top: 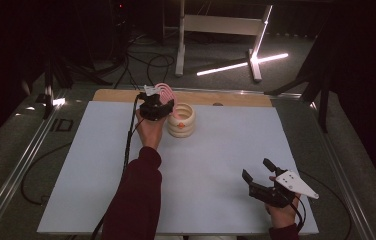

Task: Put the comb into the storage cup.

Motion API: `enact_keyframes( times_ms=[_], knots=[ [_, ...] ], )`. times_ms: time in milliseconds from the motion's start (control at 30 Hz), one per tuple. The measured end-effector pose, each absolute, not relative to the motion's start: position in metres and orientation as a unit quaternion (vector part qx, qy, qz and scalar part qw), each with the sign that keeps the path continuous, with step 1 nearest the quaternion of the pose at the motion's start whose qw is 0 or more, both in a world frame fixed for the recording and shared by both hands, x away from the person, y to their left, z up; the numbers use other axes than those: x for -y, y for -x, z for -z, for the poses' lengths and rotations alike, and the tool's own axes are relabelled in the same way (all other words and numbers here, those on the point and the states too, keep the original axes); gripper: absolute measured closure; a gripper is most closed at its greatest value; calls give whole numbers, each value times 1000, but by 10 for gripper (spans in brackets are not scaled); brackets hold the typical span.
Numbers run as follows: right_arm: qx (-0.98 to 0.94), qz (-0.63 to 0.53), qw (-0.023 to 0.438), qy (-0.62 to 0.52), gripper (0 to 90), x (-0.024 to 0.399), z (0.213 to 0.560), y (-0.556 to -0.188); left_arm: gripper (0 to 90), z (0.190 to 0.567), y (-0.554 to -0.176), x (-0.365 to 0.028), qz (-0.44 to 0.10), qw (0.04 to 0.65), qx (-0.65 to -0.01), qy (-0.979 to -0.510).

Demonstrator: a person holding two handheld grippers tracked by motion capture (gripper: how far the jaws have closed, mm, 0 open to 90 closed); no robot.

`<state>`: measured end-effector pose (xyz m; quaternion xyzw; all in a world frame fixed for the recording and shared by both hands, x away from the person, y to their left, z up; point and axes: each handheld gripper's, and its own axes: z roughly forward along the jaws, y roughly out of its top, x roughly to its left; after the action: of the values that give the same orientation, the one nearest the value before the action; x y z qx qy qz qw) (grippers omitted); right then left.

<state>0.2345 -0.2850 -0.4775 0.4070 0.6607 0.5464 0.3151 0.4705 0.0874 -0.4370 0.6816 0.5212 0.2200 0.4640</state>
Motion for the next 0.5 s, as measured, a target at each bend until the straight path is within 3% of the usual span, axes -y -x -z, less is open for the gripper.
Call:
enact_keyframes(
  times_ms=[500],
  knots=[
    [-661, -546, 314, -407, 149, 285, 478, -234, 367, 437, -468, -90, -227, 455, -524, -684]
  ],
)
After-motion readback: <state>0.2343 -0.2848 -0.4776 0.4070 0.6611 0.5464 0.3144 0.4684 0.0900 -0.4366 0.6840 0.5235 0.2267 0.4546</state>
